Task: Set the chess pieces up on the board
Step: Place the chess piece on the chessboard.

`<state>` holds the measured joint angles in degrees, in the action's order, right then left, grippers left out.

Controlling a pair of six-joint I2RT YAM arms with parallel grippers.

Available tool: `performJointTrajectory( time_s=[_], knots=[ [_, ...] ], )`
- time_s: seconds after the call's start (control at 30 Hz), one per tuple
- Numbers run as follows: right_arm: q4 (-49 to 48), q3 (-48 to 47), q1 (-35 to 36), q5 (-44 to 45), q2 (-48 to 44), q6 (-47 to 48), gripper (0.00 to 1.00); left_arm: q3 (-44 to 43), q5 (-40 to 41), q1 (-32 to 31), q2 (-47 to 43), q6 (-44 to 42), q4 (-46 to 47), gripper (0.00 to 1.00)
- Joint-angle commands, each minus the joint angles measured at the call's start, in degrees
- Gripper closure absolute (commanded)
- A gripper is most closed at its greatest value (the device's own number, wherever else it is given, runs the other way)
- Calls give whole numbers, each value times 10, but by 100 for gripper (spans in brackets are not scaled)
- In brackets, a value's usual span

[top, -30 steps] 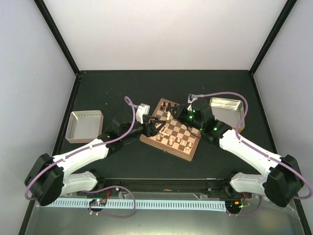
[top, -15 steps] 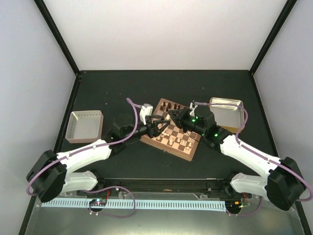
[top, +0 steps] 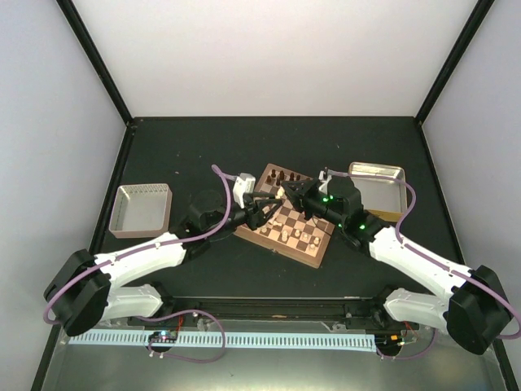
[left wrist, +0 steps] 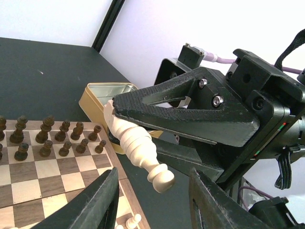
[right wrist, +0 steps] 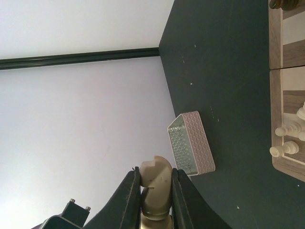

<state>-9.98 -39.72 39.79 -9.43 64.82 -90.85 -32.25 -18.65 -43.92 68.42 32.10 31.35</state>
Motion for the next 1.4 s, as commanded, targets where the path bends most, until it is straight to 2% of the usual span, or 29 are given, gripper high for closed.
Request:
performJointTrajectory(
  time_s=[0.0,0.1,0.17,0.43,0.67,0.77,1.0,1.1,1.27,1.37],
  knots=[
    [-17,0,1,-1,-5,-12,87,-14,10,-5,4,-22,9,60],
    [-17,0,1,-6,-4,-11,87,-19,14,-5,4,-32,0,70],
    [-18,0,2,-15,-3,-9,87,-23,19,-5,3,-35,-9,72],
    [-8,-6,2,-37,-3,1,86,-33,17,-6,5,-48,-22,72],
    [4,-3,2,-31,-8,9,86,-30,37,-6,-8,-53,-32,96],
    [27,-6,1,-9,-11,39,86,-33,43,-6,-16,-55,-61,98],
    [175,-46,0,155,-48,247,85,-120,59,-5,-20,-95,-334,98],
    [213,-46,-1,222,-63,308,84,-193,55,-5,2,-128,-467,98],
    [269,-25,-2,319,-110,345,84,-348,49,-5,111,-156,-711,98],
    [295,5,-4,380,-156,340,83,-445,37,-5,191,-167,-823,99]
  ],
)
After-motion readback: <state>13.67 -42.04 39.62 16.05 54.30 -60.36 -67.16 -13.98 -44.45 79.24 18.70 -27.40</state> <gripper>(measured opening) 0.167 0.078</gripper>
